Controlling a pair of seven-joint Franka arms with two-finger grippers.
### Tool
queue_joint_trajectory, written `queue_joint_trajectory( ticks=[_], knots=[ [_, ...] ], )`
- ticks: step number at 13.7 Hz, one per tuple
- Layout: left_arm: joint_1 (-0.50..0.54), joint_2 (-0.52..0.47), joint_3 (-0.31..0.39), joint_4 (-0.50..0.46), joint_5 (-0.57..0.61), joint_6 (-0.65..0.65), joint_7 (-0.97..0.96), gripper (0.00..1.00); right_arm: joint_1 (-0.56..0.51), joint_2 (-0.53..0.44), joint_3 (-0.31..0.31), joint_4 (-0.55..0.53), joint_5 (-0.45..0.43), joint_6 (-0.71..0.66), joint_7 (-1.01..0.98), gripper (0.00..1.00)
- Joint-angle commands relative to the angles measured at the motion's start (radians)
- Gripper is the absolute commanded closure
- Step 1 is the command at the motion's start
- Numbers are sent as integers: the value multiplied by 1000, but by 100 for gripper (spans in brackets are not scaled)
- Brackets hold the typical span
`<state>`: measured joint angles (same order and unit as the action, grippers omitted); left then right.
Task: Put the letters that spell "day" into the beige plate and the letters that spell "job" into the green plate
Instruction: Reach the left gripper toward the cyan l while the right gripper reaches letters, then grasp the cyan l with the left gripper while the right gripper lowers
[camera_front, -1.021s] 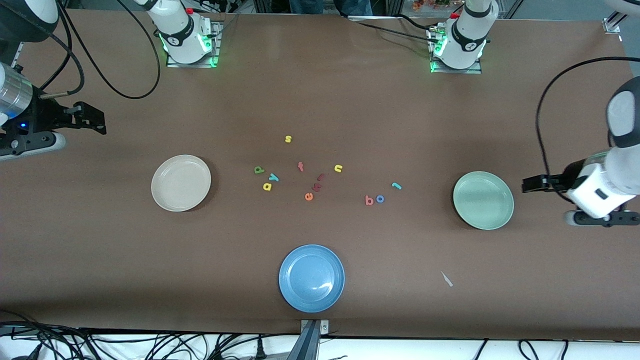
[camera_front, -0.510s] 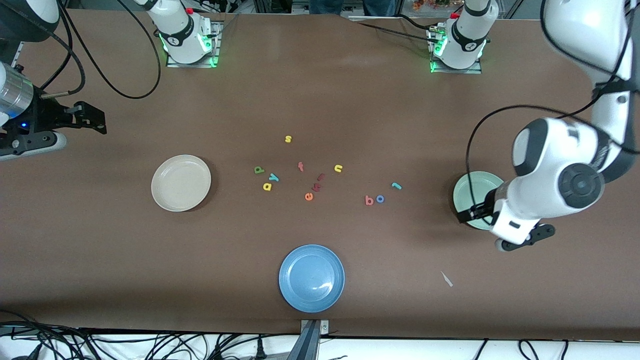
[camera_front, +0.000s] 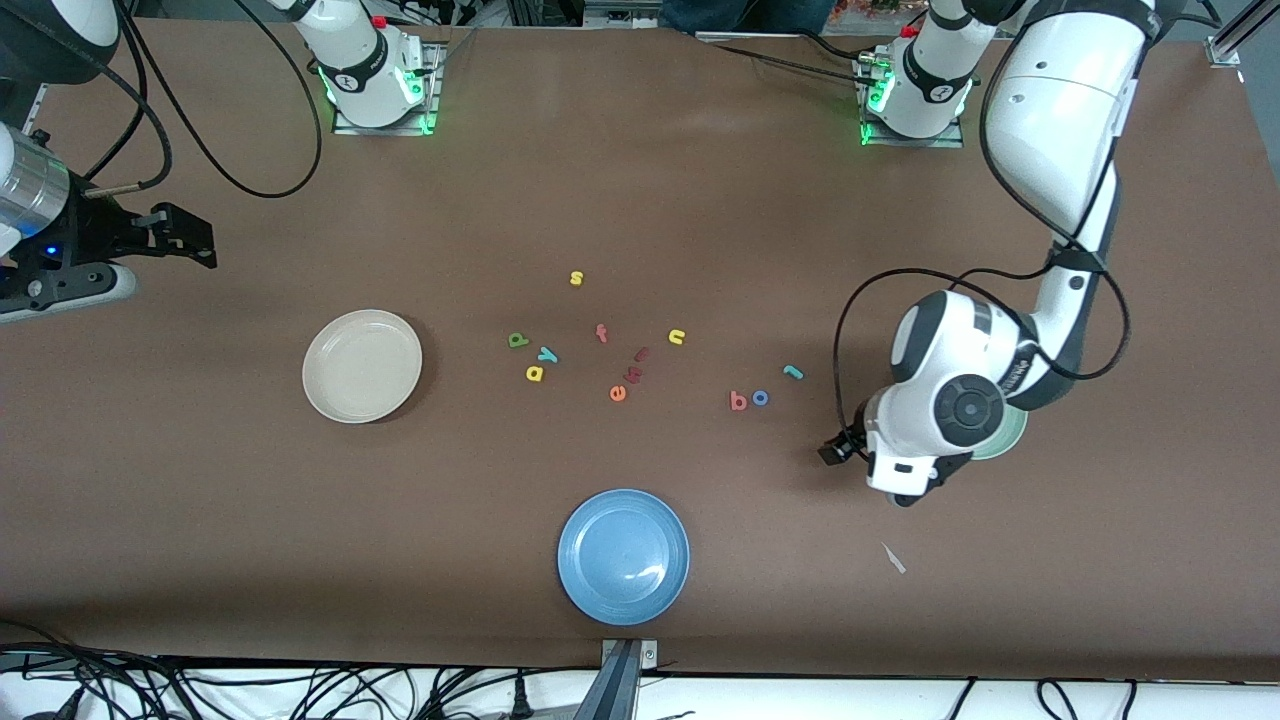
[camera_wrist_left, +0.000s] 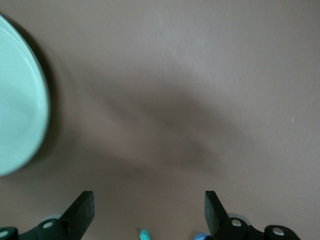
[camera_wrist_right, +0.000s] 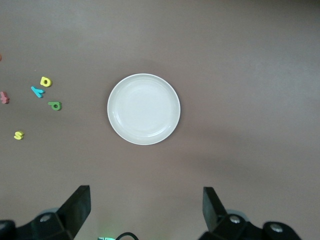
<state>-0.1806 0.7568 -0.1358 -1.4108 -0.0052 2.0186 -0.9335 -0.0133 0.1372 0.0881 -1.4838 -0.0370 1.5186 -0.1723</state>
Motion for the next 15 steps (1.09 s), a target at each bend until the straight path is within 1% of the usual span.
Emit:
queue_joint_trajectory(
  ticks=[1, 3, 5, 9, 10, 11, 12, 13, 15],
  knots=[
    [-13, -62, -7, -170, -42, 170, -24, 4, 3, 4, 1, 2, 22, -8, -1, 1],
    [-22, -94, -11, -264, -41, 244, -47, 4, 21, 18, 1, 2, 35, 2, 13, 1],
    [-19, -126, -37, -332, -45, 253, -48, 4, 54, 38, 1, 2, 34, 6, 62, 1],
    [-13, -171, -65, -413, -45, 281, -50, 4, 130, 94, 1, 4, 32, 70, 128, 1],
    [-14, -191, -70, -456, -45, 320, -48, 8, 151, 110, 1, 4, 32, 95, 143, 1],
    [-16, -217, -79, -523, -36, 395, -38, 10, 173, 133, 1, 4, 34, 121, 167, 1],
    [-14, -247, -84, -596, -30, 487, -25, 10, 203, 153, 1, 4, 34, 155, 209, 1],
    [-13, -252, -85, -620, -30, 523, -6, 10, 231, 174, 1, 4, 34, 190, 249, 1],
    [-17, -246, -84, -619, -30, 526, -1, 10, 266, 220, 1, 4, 34, 248, 299, 1]
  ],
)
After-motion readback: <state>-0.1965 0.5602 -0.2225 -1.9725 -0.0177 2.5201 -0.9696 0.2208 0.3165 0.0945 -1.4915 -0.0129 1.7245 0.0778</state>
